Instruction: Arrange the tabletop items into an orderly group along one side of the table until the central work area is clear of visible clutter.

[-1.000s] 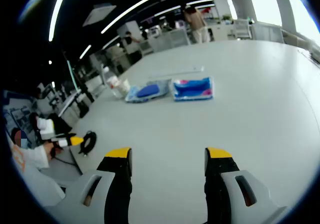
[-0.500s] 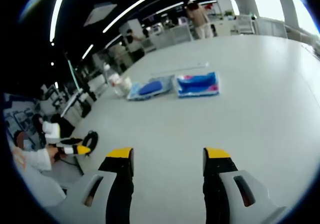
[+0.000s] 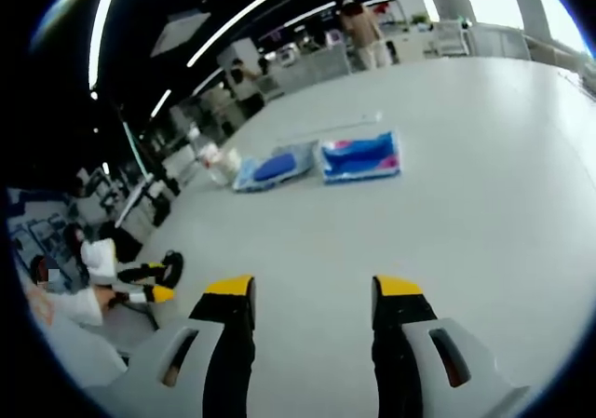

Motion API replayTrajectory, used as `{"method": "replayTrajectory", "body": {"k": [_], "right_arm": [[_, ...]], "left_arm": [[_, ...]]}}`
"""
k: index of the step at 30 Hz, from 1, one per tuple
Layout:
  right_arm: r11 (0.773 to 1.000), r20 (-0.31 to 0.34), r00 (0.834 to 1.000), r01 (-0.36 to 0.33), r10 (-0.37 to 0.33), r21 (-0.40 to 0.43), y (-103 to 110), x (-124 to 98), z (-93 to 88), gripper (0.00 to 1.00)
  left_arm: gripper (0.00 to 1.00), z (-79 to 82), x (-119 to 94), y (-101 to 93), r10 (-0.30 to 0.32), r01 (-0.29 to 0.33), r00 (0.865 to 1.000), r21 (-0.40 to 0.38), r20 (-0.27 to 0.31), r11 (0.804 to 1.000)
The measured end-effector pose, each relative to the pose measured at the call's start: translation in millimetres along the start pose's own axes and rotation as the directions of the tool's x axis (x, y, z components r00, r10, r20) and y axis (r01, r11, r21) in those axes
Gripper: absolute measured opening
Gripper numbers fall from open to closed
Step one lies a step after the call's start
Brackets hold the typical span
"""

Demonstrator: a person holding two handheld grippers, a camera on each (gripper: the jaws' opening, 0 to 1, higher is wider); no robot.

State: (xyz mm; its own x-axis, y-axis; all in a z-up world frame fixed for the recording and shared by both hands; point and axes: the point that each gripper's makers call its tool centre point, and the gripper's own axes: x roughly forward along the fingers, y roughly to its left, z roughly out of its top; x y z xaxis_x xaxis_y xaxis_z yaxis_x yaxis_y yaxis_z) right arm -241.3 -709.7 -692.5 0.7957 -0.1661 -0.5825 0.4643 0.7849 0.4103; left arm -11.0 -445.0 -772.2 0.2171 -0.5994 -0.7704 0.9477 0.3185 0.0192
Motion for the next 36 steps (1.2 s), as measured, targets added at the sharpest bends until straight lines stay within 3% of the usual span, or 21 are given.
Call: {"method": "replayTrajectory", "body": {"k": [1, 2, 4, 7, 10, 15, 17, 22, 26, 29, 31, 33, 34, 35, 36], "right_arm": [[1.0, -0.001, 1.0, -0.001, 0.001, -0.002, 0, 1, 0.4, 0.48], [1.0, -0.002, 1.0, -0.001, 0.001, -0.002, -1, 2, 1.0, 0.47], [1.0, -0.004, 1.0, -0.003, 0.003, 0.006, -1, 4, 1.0, 0.47], [1.0, -0.012, 1.0, -0.01, 0.01, 0.014, 1, 8, -0.8, 0.46], [1.0, -0.027, 0.999, -0.028, 0.028, 0.006, 8, 13, -3.3, 0.45], [0.999, -0.035, 0.998, -0.049, 0.049, -0.002, 15, 17, -2.5, 0.44], [0.999, -0.038, 0.998, -0.053, 0.052, -0.004, 16, 18, -2.5, 0.43], [0.998, -0.048, 0.997, -0.06, 0.059, -0.008, 17, 19, -2.8, 0.42], [0.998, -0.048, 0.997, -0.065, 0.064, -0.008, 21, 20, -2.0, 0.42], [0.997, -0.052, 0.996, -0.077, 0.076, -0.014, 27, 23, -1.7, 0.42], [0.996, -0.055, 0.995, -0.087, 0.086, -0.02, 31, 26, -1.2, 0.42], [0.994, -0.055, 0.993, -0.102, 0.1, -0.028, 37, 28, 0.3, 0.42], [0.993, -0.055, 0.993, -0.111, 0.109, -0.031, 41, 30, 1.4, 0.42], [0.993, -0.053, 0.992, -0.117, 0.115, -0.034, 43, 31, 2.2, 0.42], [0.991, -0.051, 0.991, -0.127, 0.125, -0.036, 47, 32, 3.0, 0.42]], "left_arm": [[0.34, -5.9, 1, -1.7, -0.001, 0.002, 0.999, 0.028, -0.033, 1.0], [0.28, -3.9, 2, -7.9, -0.029, 0.029, 1.0, -0.048, 0.01, 0.998], [0.26, -5.3, 2, 0.7, -0.026, 0.026, 1.0, 0.001, -0.005, 1.0], [0.12, -6.4, 0, 1.4, -0.032, 0.032, 0.999, -0.005, -0.006, 0.999], [0.07, -5.1, 0, -3.6, -0.053, 0.053, 0.999, -0.026, -0.006, 0.998], [0.04, -0.3, -4, -8.5, -0.065, 0.065, 0.998, -0.041, -0.01, 0.997], [0.04, 10.1, -8, -17.2, -0.115, 0.119, 0.992, -0.095, 0.046, 0.988], [0.04, 25.2, -20, -24.4, -0.167, 0.184, 0.979, -0.16, 0.117, 0.97], [0.04, 38.7, -34, -31.0, -0.2, 0.241, 0.963, -0.24, 0.183, 0.941], [0.03, 60.8, -49, -41.0, -0.242, 0.311, 0.934, -0.264, 0.264, 0.913], [0.03, 81.0, -62, -49.1, -0.278, 0.371, 0.903, -0.268, 0.327, 0.889], [0.03, 106.5, -77, -59.1, -0.323, 0.455, 0.853, -0.281, 0.41, 0.845], [0.03, 121.7, -87, -64.7, -0.349, 0.503, 0.817, -0.273, 0.458, 0.82], [0.03, 132.7, -93, -67.4, -0.359, 0.531, 0.793, -0.27, 0.493, 0.803], [0.03, 140.8, -98, -69.0, -0.361, 0.551, 0.776, -0.278, 0.516, 0.787]]}}
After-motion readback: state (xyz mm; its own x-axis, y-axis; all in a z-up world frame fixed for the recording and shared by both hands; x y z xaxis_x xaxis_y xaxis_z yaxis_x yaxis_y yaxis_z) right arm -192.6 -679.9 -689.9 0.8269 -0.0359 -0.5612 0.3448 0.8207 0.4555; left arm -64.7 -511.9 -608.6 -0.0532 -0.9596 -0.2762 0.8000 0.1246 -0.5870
